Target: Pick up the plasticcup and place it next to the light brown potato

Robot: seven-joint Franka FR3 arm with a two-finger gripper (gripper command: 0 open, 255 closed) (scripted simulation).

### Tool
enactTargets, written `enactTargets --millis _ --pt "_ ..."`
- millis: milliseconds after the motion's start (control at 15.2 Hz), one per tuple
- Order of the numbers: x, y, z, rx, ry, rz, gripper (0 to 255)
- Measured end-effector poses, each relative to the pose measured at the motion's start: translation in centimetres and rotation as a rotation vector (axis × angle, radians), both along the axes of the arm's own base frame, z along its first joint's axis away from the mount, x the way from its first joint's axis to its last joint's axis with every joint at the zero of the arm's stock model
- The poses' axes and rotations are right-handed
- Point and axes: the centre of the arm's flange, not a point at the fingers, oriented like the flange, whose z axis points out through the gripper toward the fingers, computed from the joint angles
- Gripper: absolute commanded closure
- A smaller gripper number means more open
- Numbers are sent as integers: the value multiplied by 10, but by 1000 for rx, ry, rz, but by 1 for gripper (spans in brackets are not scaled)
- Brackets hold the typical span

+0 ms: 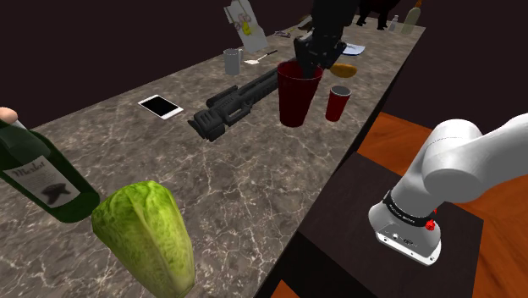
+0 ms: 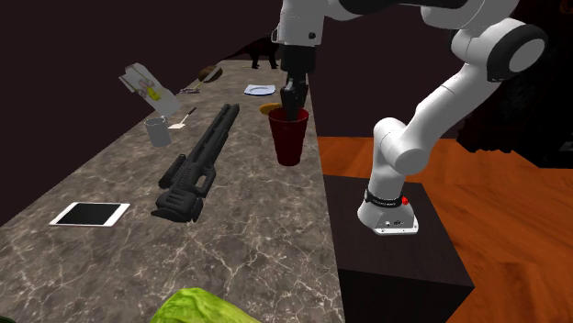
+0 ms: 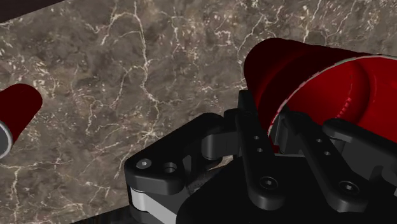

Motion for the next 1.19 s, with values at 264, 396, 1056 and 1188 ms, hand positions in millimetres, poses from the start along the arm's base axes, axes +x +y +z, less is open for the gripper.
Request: enactTargets --millis 264,396,1056,1188 --pt "15 -53 -1 0 0 0 255" --pt "22 -74 -1 1 0 0 255" --pt "60 -202 2 1 0 0 255" --pt "68 -227 1 1 0 0 255"
